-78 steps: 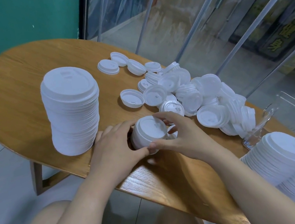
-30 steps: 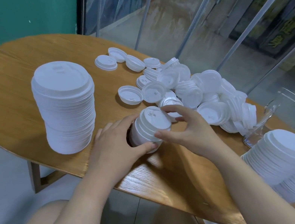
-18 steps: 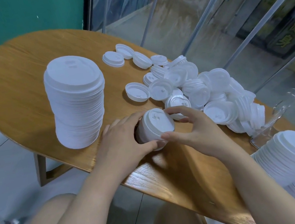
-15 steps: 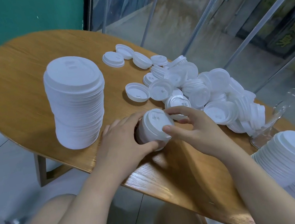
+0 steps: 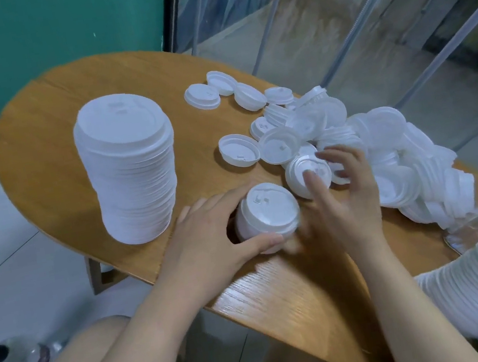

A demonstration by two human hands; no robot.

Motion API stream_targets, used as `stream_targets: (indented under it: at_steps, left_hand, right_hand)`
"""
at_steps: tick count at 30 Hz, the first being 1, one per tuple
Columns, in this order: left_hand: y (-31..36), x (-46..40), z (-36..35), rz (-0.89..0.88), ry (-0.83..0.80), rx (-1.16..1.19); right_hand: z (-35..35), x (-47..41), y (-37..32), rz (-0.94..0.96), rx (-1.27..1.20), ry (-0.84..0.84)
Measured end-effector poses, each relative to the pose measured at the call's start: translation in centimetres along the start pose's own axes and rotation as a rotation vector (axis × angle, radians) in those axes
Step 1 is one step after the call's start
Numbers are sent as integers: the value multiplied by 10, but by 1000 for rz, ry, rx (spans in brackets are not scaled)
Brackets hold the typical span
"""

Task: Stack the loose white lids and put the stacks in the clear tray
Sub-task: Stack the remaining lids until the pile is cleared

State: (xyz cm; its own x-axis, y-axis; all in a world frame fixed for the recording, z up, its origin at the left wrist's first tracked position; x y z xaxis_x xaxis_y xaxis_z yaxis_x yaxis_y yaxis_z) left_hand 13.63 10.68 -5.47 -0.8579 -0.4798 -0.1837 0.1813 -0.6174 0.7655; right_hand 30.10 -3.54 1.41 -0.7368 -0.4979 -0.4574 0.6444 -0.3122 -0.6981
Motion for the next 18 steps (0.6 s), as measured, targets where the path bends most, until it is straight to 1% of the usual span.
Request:
stream_targets:
  at_steps: [1, 2, 4, 5, 7, 8, 11, 13, 15, 18]
  left_hand:
    - [0, -1, -1, -4, 6, -1]
    - [1, -1, -2, -7, 14, 2]
    - [1, -2, -1, -10, 38, 25]
    - [2, -2, -1, -14, 44, 41]
    - [1, -2, 0, -16, 45, 64]
    - [1, -3, 1, -16, 44, 69]
    - [6, -3, -1, -26, 39, 83]
    - [13, -5, -3, -51, 60, 90]
    - [17, -6, -4, -47, 86, 119]
    - [21, -7, -6, -41, 116, 142]
  right_hand:
    - [3, -8, 7, 13, 77, 55]
    - [2, -16, 17, 17, 177, 63]
    - [-7, -26, 37, 12, 374, 0]
    - [-12, -27, 46, -1, 433, -44]
    - [-18, -24, 60, -45, 478, -115]
    - [-18, -23, 63, -54, 484, -118]
    - [-12, -23, 66, -41, 431, -95]
    - [-10, -23, 68, -75, 369, -96]
    - [-6, -22, 71, -133, 277, -76]
    - [-1, -22, 65, -169, 96, -38]
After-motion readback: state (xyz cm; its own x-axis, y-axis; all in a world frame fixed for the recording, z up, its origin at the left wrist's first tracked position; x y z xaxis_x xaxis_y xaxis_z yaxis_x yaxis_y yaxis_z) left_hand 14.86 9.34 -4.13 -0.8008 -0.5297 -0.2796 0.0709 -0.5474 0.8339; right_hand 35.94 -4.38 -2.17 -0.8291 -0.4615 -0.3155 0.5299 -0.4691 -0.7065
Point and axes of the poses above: each hand's wrist, its own x-axis away from the middle knuckle, its own z-axis out of the back of the hand, y = z × x, the point moved 9 cm from there along -x, towards the middle knuckle, and after that the axes turned 4 degrees about -z, right-handed, at the moved point
